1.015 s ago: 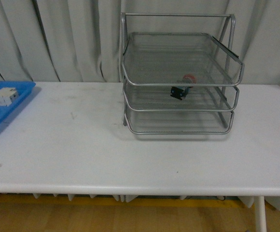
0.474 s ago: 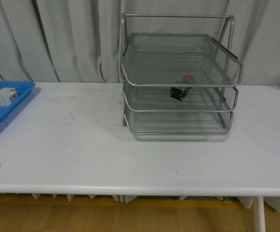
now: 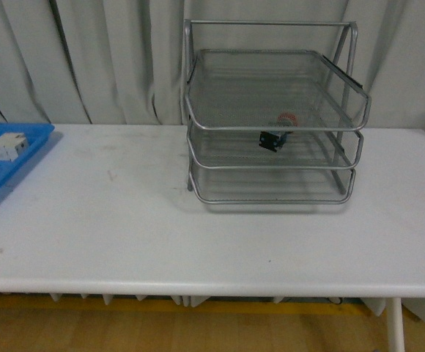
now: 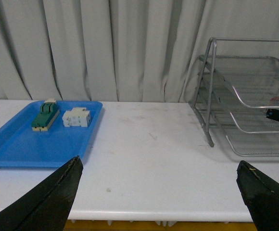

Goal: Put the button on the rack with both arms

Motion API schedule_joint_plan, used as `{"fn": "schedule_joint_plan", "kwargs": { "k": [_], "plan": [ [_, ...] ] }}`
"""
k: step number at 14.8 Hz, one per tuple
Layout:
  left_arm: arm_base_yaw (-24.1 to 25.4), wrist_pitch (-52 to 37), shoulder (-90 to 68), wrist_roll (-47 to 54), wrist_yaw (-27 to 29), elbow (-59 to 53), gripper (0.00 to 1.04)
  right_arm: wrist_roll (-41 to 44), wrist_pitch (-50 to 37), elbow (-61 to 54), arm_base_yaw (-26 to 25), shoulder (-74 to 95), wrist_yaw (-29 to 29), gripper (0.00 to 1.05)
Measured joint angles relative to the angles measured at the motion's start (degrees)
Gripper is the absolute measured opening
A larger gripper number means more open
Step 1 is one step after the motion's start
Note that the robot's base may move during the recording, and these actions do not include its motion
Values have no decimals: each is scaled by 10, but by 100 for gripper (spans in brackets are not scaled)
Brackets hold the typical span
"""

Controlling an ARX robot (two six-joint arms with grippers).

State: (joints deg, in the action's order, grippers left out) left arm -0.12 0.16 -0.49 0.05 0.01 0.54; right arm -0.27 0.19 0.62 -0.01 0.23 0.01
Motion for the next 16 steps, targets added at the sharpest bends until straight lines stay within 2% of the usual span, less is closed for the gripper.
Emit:
{"fn": "schedule_joint_plan", "kwargs": {
  "k": [3, 6, 7, 16],
  "plan": [
    [0, 0, 0, 0, 0, 0, 98, 0, 0, 0, 0, 0, 0, 49],
    [0, 0, 0, 0, 0, 0, 98, 0, 0, 0, 0, 0, 0, 90],
    [0, 0, 0, 0, 0, 0, 98, 0, 0, 0, 0, 0, 0, 99],
    [0, 0, 0, 0, 0, 0, 98, 0, 0, 0, 0, 0, 0, 98]
  ]
}}
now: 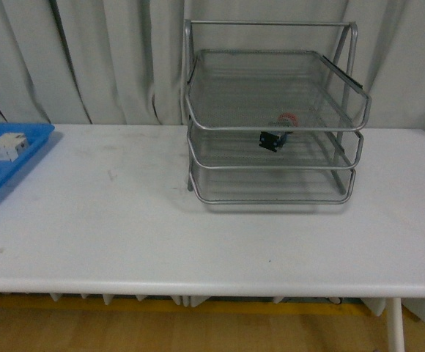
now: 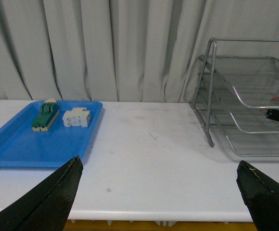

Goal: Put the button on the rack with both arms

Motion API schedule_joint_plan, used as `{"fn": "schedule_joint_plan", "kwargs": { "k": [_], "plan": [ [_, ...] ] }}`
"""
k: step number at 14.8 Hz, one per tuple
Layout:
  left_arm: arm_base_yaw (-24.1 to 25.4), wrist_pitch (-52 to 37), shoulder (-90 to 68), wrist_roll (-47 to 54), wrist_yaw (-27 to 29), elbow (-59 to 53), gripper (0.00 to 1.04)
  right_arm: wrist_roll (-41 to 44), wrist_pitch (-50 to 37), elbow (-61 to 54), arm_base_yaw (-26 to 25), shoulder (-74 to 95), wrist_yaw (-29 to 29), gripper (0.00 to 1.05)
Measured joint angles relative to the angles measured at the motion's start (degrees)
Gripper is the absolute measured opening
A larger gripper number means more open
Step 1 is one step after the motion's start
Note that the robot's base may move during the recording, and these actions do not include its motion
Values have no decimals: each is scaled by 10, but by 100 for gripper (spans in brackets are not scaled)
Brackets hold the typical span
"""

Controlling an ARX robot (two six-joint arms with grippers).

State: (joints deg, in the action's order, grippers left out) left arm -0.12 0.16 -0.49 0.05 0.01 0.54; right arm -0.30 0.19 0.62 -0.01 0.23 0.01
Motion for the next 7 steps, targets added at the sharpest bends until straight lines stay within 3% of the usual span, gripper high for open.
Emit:
{"fn": "schedule_joint_plan", "kwargs": {
  "k": [7],
  "plan": [
    [0, 0, 0, 0, 0, 0, 98, 0, 0, 0, 0, 0, 0, 98]
  ]
}}
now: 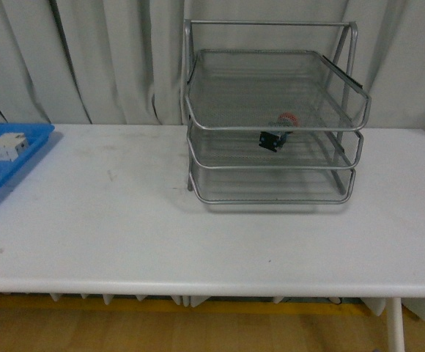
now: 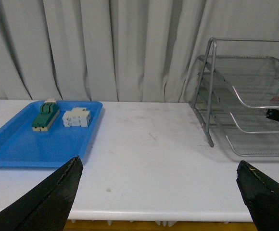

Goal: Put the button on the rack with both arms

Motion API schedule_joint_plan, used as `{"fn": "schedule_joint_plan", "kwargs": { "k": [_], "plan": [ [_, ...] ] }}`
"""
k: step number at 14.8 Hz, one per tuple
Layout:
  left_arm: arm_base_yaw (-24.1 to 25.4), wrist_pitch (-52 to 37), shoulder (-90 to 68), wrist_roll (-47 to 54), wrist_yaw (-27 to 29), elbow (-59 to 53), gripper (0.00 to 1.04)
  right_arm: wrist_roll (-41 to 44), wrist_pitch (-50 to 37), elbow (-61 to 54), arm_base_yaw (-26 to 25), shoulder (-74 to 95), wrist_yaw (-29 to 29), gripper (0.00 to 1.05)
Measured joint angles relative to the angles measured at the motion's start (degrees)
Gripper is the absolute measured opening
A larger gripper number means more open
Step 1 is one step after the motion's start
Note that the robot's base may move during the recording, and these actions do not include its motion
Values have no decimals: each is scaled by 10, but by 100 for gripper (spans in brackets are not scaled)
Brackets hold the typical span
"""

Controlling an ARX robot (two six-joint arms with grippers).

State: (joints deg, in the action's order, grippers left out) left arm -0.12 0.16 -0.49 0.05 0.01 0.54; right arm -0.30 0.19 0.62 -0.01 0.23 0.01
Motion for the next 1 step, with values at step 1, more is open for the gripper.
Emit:
{"fn": "schedule_joint_plan", "kwargs": {
  "k": [1],
  "plan": [
    [0, 0, 0, 0, 0, 0, 98, 0, 0, 0, 0, 0, 0, 98]
  ]
}}
